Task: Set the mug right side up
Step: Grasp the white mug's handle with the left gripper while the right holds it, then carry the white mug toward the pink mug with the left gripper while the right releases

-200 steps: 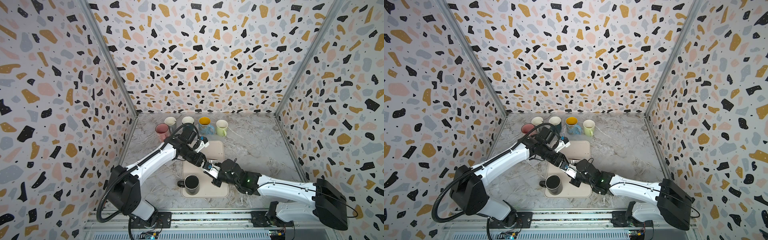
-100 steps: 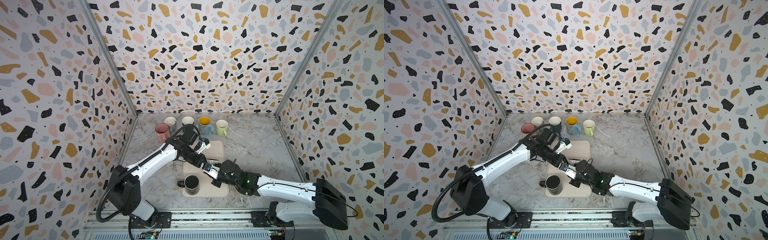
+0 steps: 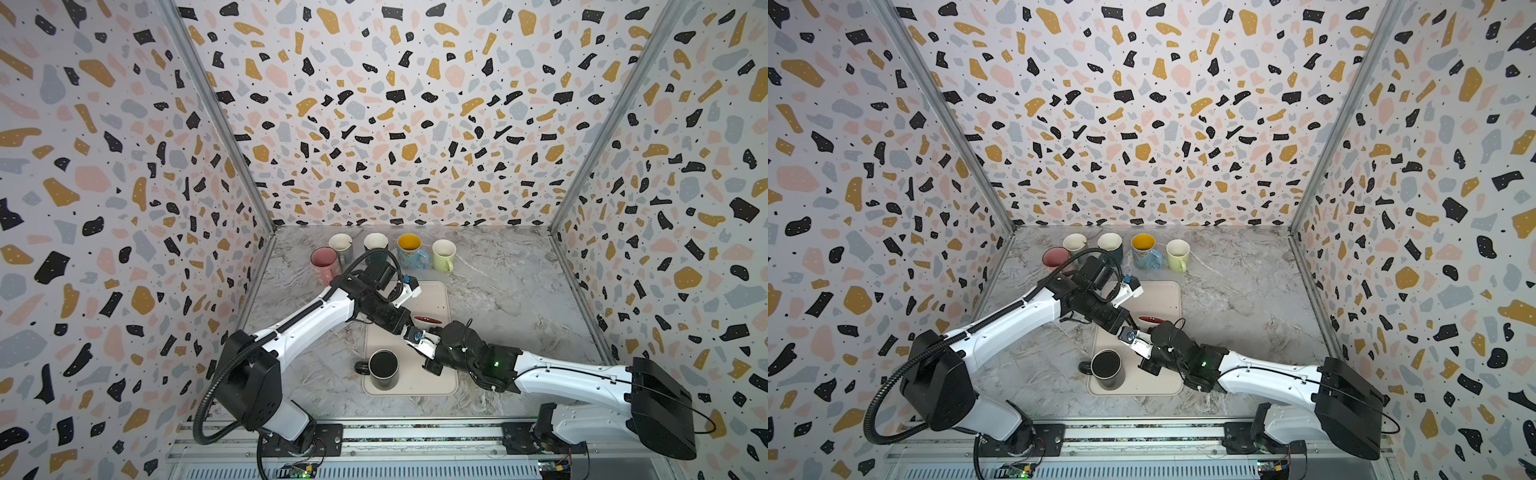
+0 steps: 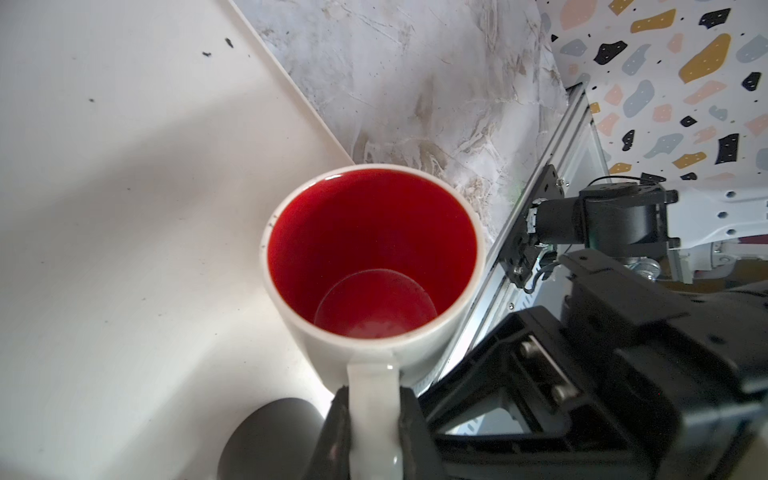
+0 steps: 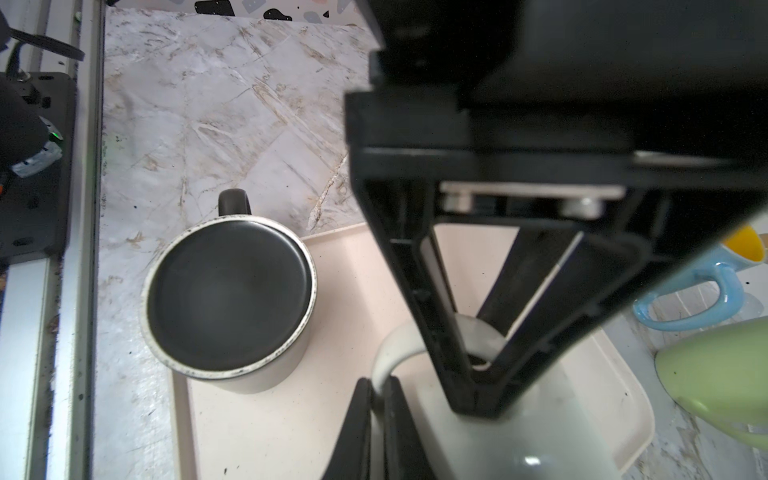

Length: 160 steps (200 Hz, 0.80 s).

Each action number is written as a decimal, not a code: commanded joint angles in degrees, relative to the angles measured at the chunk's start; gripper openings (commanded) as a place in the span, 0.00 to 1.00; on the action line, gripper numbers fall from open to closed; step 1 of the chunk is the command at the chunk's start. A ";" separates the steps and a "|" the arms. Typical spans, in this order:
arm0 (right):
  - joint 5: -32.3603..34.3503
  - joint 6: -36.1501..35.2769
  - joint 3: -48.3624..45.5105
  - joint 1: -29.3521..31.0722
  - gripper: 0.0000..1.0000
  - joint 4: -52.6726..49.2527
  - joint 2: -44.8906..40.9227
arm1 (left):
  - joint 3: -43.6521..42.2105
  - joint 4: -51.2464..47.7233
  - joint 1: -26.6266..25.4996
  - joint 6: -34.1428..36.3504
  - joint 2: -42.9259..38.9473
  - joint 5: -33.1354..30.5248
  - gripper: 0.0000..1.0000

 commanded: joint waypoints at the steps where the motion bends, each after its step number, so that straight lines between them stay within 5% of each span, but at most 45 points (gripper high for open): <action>1: 1.66 -0.62 2.17 0.20 0.07 1.99 -2.43 | 0.20 3.76 -0.28 -0.88 -1.36 1.32 0.00; 18: 2.25 -0.50 2.36 0.37 0.16 1.29 -2.82 | 1.03 5.04 -0.28 -1.48 -1.09 1.00 0.00; 75: 5.48 2.00 2.48 0.83 0.21 -3.32 -7.19 | 4.20 11.54 1.55 -4.91 -1.83 -6.38 0.00; 160: 9.45 4.76 1.86 0.65 0.21 -5.27 -13.34 | -11.56 35.64 12.62 -11.61 -16.01 -25.15 0.00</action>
